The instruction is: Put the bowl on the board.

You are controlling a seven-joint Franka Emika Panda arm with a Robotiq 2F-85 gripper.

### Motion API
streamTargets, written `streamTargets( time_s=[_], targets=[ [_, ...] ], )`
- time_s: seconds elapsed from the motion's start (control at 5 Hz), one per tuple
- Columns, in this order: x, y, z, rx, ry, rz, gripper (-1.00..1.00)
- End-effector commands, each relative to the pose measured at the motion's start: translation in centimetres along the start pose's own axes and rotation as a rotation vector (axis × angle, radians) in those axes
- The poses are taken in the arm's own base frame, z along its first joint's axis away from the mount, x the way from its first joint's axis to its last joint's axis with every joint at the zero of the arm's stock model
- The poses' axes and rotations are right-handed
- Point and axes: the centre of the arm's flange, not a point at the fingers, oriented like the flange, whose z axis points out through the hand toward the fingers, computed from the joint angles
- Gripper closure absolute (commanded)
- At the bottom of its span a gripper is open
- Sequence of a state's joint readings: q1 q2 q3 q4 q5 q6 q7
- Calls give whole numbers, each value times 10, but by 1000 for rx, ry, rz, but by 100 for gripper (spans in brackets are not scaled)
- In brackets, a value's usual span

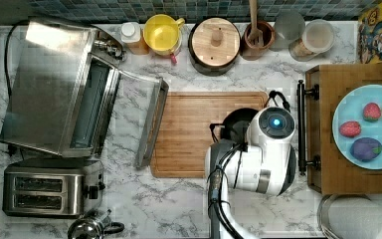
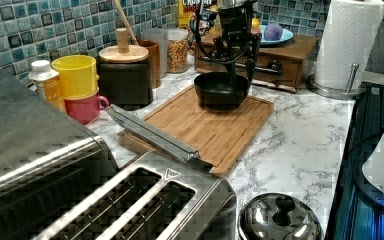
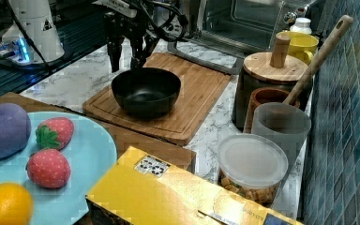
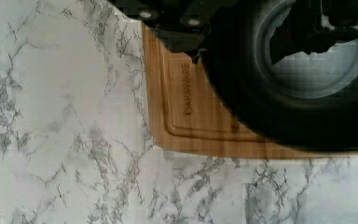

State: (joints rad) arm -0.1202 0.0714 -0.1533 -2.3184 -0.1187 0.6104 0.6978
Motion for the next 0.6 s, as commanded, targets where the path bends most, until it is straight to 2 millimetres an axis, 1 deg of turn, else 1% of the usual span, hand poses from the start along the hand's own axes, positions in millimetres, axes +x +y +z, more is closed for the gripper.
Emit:
streamTargets(
  time_s=[0.2, 0.6],
  targets=[
    [0, -42, -81, 79, -25, -67, 0],
    [0, -43, -81, 80, -25, -67, 0]
  ],
)
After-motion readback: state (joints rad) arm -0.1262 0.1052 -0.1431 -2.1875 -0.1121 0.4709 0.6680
